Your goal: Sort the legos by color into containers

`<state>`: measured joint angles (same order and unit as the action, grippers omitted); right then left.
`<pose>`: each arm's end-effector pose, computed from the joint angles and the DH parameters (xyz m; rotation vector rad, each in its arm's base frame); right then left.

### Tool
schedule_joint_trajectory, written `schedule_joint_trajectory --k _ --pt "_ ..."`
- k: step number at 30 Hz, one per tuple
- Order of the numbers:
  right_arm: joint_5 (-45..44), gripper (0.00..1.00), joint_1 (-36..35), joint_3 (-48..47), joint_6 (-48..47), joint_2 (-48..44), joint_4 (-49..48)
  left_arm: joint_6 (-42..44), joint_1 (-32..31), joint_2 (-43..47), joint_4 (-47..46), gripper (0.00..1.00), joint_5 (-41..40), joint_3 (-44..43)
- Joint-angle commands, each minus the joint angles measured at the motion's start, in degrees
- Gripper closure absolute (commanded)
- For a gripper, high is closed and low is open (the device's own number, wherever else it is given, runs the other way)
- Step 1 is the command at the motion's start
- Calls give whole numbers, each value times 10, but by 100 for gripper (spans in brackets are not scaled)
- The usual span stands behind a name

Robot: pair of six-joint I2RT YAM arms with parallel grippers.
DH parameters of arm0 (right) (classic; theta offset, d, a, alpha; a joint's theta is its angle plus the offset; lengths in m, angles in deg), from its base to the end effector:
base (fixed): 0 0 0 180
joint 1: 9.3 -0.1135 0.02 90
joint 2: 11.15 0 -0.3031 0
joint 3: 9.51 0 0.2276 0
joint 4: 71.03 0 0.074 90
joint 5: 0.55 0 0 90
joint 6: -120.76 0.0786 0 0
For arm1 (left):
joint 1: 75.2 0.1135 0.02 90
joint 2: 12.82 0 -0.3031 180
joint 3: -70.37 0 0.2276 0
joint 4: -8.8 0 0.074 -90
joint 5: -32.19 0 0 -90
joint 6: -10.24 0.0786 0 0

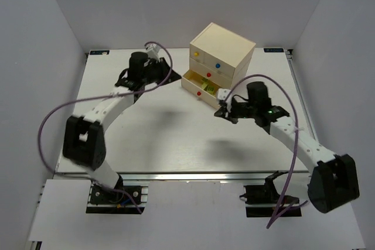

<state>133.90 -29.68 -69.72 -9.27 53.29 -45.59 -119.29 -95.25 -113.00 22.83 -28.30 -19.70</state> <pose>0.1957 0.1314 0.3057 -1.3626 1.4327 0.5837 0.3884 -0.1830 0.3136 -0.0022 2.1328 -1.1571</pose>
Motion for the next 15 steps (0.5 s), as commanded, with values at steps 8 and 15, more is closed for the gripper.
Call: schedule_joint_trajectory --k 8,15 --pt "-497 100 -197 -260 65 320 30 210 11 330 159 21 -241 236" --pt "-690 100 -217 -357 71 435 34 225 5 411 166 11 -346 263"
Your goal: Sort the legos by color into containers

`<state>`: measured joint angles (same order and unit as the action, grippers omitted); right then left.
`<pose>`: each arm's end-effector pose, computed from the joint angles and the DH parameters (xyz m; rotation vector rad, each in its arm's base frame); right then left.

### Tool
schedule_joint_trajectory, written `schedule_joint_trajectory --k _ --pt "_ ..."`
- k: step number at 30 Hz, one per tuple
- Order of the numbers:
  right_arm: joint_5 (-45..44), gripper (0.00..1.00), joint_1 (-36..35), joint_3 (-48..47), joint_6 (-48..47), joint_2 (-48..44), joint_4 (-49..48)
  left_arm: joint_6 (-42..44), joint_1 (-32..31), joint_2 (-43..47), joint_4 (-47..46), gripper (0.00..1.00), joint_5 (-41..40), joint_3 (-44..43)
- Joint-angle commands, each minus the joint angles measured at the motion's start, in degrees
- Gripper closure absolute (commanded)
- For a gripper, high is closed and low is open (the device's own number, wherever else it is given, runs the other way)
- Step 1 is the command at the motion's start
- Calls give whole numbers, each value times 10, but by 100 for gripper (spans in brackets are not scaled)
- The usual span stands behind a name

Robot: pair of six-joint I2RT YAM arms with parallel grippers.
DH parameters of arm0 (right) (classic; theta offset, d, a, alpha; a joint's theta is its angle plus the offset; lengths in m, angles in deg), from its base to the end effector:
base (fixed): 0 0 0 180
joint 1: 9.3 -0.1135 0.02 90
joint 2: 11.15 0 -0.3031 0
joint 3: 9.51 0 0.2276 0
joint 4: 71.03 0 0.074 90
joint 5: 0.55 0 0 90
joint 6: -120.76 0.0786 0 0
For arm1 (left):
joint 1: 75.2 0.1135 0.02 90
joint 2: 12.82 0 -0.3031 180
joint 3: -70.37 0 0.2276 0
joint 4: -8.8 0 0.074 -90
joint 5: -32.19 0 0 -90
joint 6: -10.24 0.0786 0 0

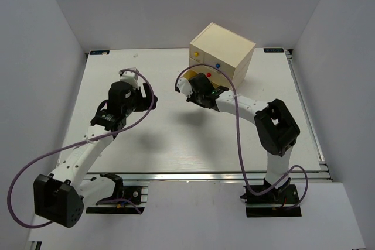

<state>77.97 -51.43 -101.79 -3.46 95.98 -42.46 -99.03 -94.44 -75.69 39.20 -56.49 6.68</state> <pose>0.3360 0.2829 0.2410 -1.3511 1.8804 -0.1633 0.2279 -0.0815 0.3112 0.0136 2.1160 -0.4293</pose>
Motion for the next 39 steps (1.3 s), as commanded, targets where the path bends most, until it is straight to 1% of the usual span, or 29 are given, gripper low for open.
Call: schedule_joint_trajectory --k 1,4,5,7,9,15,17,18,19,20,21,22,23,24,25,26,27,28,29,30,31,32,33,34,35,36,37,38,39 --pt "-144 100 -1 -50 6 25 5 22 -3 41 4 11 -70 -2" --pt "-208 100 -3 -65 -8 56 -4 22 -3 44 8 9 -69 -5" --pt "-242 100 -4 -66 -13 62 -8 22 -3 43 10 8 -67 -6" --pt "-263 100 -4 -55 -33 72 -40 22 -3 42 11 7 -64 -6" --pt "-272 100 -3 -50 -37 75 -59 22 -3 42 11 7 -64 -6" --pt "-282 100 -4 -64 -40 91 -62 23 -3 43 11 7 -64 -6" --pt "-273 100 -4 -76 -39 94 -55 22 -3 41 11 7 -60 -6" --pt "-257 100 -5 -84 -32 93 -35 22 -3 42 10 7 -55 -6" --pt "-165 100 -5 -97 -20 86 -6 22 -3 40 6 7 -46 -4" --pt "-82 100 -3 -127 5 76 69 20 -3 40 -6 6 -17 -1" --pt "-4 100 -2 -146 16 46 109 18 -3 35 -12 7 10 5" --pt "156 100 0 -162 21 28 138 13 -3 31 -18 8 31 8" --pt "208 86 4 -176 27 10 174 -3 -3 27 -34 15 72 12" --pt "241 78 4 -200 34 -23 180 -14 -3 21 -46 24 96 21" --pt "275 69 6 -215 42 -39 186 -29 -3 7 -59 35 113 25" --pt "282 50 13 -229 55 -53 189 -60 -3 -3 -80 50 126 30" --pt "280 42 20 -249 72 -81 185 -75 -3 -13 -89 77 150 32" --pt "250 28 27 -256 81 -95 173 -106 -3 -33 -112 85 165 34" --pt "227 22 36 -259 88 -117 165 -124 -3 -43 -124 91 180 36" --pt "201 18 45 -260 99 -126 156 -143 -3 -53 -141 93 202 38" --pt "148 14 51 -261 103 -134 138 -187 -3 -63 -199 93 214 51" --pt "118 11 63 -262 107 -143 130 -214 -3 -86 -227 91 227 61" --pt "82 11 77 -266 114 -142 125 -238 -8 -102 -255 77 242 69" --pt "52 11 87 -295 119 -136 141 -281 -8 -119 -308 69 249 75" --pt "48 11 97 -318 124 -113 160 -303 -14 -158 -328 59 260 74" --pt "48 11 129 -371 131 -99 197 -322 -14 -182 -363 41 278 71" --pt "45 11 140 -392 136 -74 210 -354 -20 -204 -377 37 287 60" --pt "39 11 158 -402 143 -66 209 -365 -20 -248 -394 34 293 55" --pt "33 11 181 -405 146 -61 200 -375 -27 -265 -410 32 296 52"
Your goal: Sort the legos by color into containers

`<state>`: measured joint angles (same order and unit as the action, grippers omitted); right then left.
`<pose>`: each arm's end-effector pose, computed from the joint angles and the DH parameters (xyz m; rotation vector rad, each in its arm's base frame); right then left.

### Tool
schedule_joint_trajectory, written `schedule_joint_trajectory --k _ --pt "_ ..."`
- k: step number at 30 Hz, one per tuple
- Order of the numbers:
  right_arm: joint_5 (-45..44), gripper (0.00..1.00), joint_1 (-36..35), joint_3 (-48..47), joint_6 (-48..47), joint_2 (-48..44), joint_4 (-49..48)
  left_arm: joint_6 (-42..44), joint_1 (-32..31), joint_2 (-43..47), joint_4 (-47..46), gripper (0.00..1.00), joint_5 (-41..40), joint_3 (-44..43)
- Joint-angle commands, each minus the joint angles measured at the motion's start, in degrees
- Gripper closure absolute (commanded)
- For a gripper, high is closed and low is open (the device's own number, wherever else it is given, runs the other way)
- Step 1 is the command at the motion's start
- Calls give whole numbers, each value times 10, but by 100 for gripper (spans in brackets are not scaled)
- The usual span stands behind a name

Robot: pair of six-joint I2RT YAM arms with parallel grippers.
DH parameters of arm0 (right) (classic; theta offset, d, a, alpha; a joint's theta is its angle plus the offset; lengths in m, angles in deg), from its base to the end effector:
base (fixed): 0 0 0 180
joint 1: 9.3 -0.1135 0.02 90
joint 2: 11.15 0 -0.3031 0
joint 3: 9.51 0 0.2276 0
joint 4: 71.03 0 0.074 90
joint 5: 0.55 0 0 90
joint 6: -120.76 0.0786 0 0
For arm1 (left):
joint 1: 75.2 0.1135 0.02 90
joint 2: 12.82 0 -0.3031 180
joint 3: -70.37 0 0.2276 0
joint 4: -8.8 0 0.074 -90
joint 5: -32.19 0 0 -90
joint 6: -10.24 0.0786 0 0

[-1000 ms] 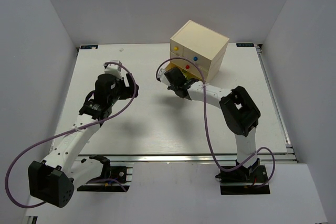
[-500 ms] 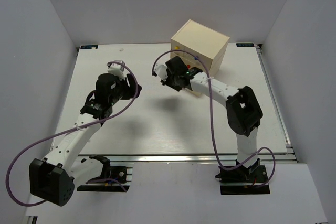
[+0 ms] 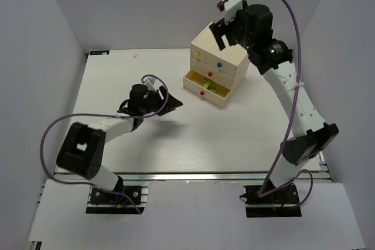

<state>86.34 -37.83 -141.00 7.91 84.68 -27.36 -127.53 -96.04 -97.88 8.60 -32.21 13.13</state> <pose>0.3418 0.1810 0.5265 -0.7049 1.5585 0.0273 0.2903 -0.1469 0.2421 -0.2183 2.2130 -1.1651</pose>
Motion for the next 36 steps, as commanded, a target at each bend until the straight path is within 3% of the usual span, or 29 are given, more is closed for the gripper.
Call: schedule_joint_trajectory --k 1,5,8,12,15,20,26,36 --pt "-53 11 55 -26 43 66 30 -106 -11 -75 -131 31 53 -20" --pt "-80 11 129 -87 112 122 -8 -139 -24 -137 -182 31 62 -44" --pt "-45 14 164 -120 143 161 -12 -152 -29 -193 -199 33 66 -76" --pt "124 15 207 -103 187 170 -36 -164 -40 -239 -227 33 64 -109" --pt "196 18 219 -67 172 157 -65 -173 -46 -276 -231 33 66 -140" --pt "162 22 230 -74 155 181 -87 -178 -51 -325 -227 33 65 -173" --pt "230 26 265 -91 191 233 -101 -184 -51 -359 -234 34 72 -197" --pt "316 21 299 -99 221 282 -137 -182 -51 -376 -236 34 88 -226"
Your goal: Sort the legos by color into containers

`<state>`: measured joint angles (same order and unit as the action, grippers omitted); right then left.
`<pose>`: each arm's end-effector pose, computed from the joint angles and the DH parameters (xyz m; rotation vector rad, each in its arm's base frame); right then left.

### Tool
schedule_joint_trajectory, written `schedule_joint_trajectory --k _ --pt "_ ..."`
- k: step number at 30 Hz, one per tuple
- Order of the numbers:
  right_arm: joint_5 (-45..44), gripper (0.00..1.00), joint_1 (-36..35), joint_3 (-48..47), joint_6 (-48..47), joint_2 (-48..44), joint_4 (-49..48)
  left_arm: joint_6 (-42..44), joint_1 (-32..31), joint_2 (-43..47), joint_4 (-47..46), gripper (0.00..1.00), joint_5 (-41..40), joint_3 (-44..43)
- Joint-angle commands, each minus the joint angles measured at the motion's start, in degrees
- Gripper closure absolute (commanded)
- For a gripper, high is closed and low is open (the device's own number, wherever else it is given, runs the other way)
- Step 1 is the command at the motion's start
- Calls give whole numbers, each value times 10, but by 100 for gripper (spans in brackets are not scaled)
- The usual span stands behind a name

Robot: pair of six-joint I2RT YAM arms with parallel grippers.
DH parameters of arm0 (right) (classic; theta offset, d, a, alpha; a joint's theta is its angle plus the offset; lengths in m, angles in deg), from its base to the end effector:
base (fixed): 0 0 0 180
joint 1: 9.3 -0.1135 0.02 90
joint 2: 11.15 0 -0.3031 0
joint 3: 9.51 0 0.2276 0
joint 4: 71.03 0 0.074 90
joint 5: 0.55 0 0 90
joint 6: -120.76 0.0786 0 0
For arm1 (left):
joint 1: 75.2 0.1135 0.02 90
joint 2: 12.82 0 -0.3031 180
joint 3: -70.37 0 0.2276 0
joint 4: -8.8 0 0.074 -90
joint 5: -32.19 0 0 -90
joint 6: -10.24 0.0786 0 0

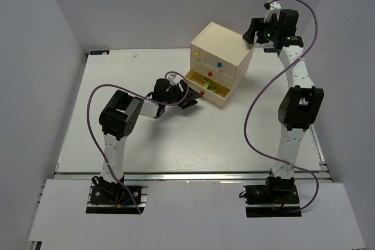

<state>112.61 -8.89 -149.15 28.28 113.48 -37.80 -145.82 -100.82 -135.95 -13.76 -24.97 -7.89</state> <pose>0.5512 0.0270 0.3761 -0.3088 1.8512 0.3464 0.4112 -0.2445 0.1536 -0.3560 2.2373 -1.5255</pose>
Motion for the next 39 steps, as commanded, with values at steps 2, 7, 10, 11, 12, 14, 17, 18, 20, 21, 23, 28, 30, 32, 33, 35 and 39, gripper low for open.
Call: schedule_joint_trajectory --k 2,7,10,11,12,14,17,18,20,21,23,28,30,32,33,35,39 --pt "78 22 15 -16 39 -2 -41 1 -3 1 -17 34 20 -19" --pt "119 27 20 -8 61 16 -48 1 -3 -11 -16 34 24 -27" --pt "154 30 24 -5 78 24 -50 1 -8 -15 -18 34 25 -34" --pt "167 30 25 -5 84 24 -49 1 -8 -19 -17 33 26 -37" --pt "175 31 28 -1 89 27 -50 1 -8 -21 -16 34 26 -43" --pt "188 32 28 0 92 29 -48 1 -8 -25 -13 34 27 -50" --pt "203 33 28 2 92 33 -40 6 -8 -30 -7 33 28 -61" --pt "210 34 29 3 92 35 -39 7 -8 -31 -6 34 26 -64" --pt "227 35 29 6 93 36 -36 10 -8 -33 -2 34 26 -68" --pt "231 37 28 6 94 36 -35 11 -8 -34 0 34 26 -70" --pt "248 39 31 10 96 36 -35 13 -8 -35 2 34 26 -72" --pt "288 44 37 14 112 39 -40 19 -8 -43 12 34 23 -80" --pt "291 45 38 16 118 39 -40 20 -8 -47 16 34 23 -89" --pt "292 46 39 19 119 37 -40 21 -8 -53 22 33 24 -101" --pt "291 46 40 20 119 38 -41 23 -8 -55 26 34 24 -105" --pt "291 46 43 19 121 37 -41 30 -8 -61 41 34 23 -115" --pt "291 47 43 20 122 38 -37 41 -8 -69 62 34 21 -144"
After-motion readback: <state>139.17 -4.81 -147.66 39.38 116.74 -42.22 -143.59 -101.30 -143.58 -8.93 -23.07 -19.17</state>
